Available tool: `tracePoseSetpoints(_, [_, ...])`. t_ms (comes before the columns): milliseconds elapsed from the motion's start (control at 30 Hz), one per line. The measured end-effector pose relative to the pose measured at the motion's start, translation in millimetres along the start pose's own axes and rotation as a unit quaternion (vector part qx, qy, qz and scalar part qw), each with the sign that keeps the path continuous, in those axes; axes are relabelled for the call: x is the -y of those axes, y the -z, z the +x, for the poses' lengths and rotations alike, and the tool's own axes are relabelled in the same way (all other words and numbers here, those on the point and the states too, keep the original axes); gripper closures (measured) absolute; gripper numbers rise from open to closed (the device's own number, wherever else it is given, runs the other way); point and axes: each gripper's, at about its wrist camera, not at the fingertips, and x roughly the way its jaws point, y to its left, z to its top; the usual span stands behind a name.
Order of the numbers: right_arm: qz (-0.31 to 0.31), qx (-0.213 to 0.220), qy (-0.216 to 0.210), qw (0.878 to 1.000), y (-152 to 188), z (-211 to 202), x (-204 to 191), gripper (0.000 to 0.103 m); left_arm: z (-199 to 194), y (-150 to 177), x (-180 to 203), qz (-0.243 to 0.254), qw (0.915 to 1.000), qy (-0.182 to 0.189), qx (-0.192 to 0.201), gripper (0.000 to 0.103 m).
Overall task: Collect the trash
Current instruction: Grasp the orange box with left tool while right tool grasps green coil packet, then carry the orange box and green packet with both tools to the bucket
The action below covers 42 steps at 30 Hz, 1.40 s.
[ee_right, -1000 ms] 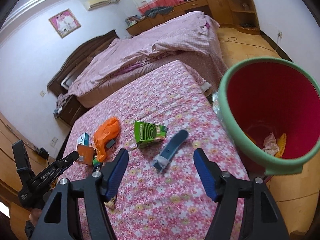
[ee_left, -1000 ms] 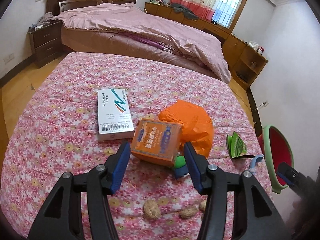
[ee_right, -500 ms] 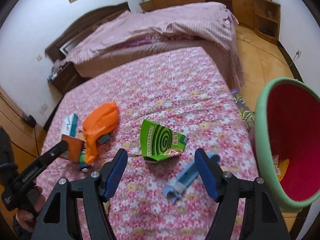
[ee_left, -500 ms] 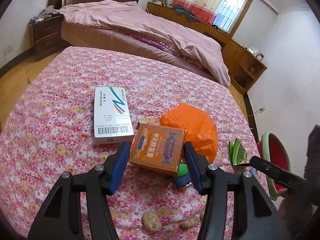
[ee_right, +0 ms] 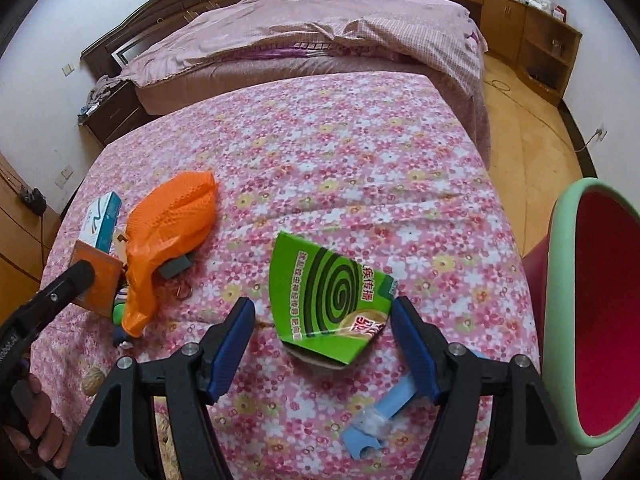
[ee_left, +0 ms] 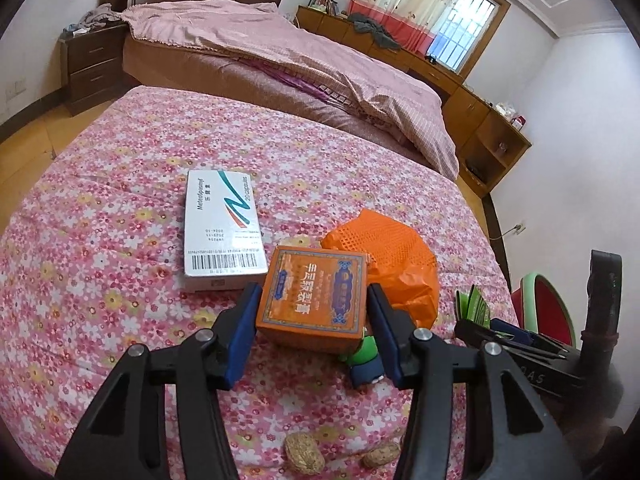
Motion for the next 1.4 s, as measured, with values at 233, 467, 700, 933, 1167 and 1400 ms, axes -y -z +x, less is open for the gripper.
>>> tracePoseSetpoints(233, [-0.015, 0.015, 0.02, 1.0, 3.0, 0.9, -8.1, 0.039, -25.7, 1.5, 0.1, 0.001, 0.9997, 0.001, 0.024, 0.05])
tracePoseSetpoints(467, [0.002, 0.029, -0.027, 0.999, 12.1, -19.3, -10.2, 0.039, -46.0, 4.8, 1.9, 0.007, 0.9994, 0.001, 0.034, 0.05])
tracePoseSetpoints(700, [0.02, 0.066, -0.067, 0.995, 25.6, -60.0, -13.6, 0.039, -66.8, 10.4, 15.3, 0.021, 0.9988, 0.011, 0.043, 0.05])
tracePoseSetpoints(933, [0.044, 0.11, -0.089, 0.989, 42.3, -105.9, -1.8, 0.039, -89.7, 17.3, 45.0, 0.048, 0.9973, 0.029, 0.049, 0.05])
tracePoseSetpoints(1167, [0.076, 0.142, -0.092, 0.983, 58.3, -141.5, 27.2, 0.039, -107.2, 25.4, 85.9, 0.076, 0.9946, 0.054, 0.046, 0.05])
tracePoseSetpoints(1400, [0.123, 0.167, -0.076, 0.975, 75.8, -169.8, 76.0, 0.039, -109.2, 31.4, 139.9, 0.119, 0.9891, 0.08, 0.033, 0.05])
